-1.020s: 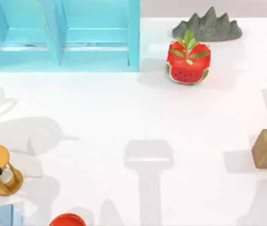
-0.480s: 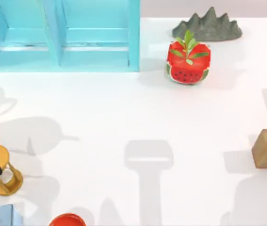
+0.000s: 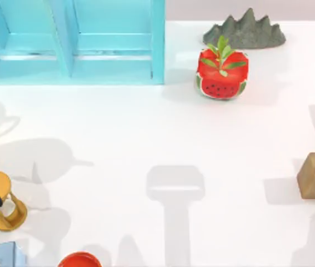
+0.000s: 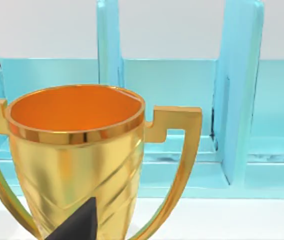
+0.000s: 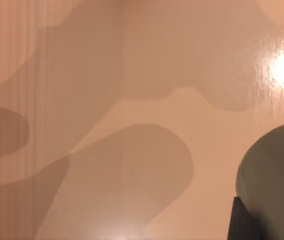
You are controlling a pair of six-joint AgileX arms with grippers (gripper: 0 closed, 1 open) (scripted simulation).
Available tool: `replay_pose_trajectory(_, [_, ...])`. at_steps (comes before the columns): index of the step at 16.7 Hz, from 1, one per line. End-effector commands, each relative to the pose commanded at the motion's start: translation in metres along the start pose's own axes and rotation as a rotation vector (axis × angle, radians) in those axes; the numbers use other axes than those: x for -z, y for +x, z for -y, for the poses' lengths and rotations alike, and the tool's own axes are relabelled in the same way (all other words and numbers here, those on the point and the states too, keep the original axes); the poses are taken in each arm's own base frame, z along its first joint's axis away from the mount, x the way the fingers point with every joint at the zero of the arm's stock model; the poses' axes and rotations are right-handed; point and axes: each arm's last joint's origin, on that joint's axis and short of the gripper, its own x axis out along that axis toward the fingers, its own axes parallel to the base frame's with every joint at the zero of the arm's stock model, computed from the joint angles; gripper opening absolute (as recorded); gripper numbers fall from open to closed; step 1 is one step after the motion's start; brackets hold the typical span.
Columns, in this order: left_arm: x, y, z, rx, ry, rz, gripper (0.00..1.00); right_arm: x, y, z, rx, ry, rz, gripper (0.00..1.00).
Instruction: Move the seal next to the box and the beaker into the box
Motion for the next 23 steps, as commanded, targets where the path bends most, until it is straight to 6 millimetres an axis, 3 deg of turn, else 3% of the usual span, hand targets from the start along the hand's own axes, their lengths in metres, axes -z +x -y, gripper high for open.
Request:
replay_pose_trajectory(6, [0.0,0.0,0.0,0.0,0.0,0.0,1.0,0.035,0.04,-0.018,-0.068,0.034,-0.231,0.0])
replay_pose_trajectory(12, [0.0,0.0,0.0,0.0,0.0,0.0,1.0,0.039,0.044,-0.021,-0.074,0.035,-0.255,0.0])
replay_pose_trajectory(23, [0.0,0.0,0.0,0.0,0.0,0.0,1.0,0.039,0.044,-0.021,-0.074,0.035,-0.255,0.83])
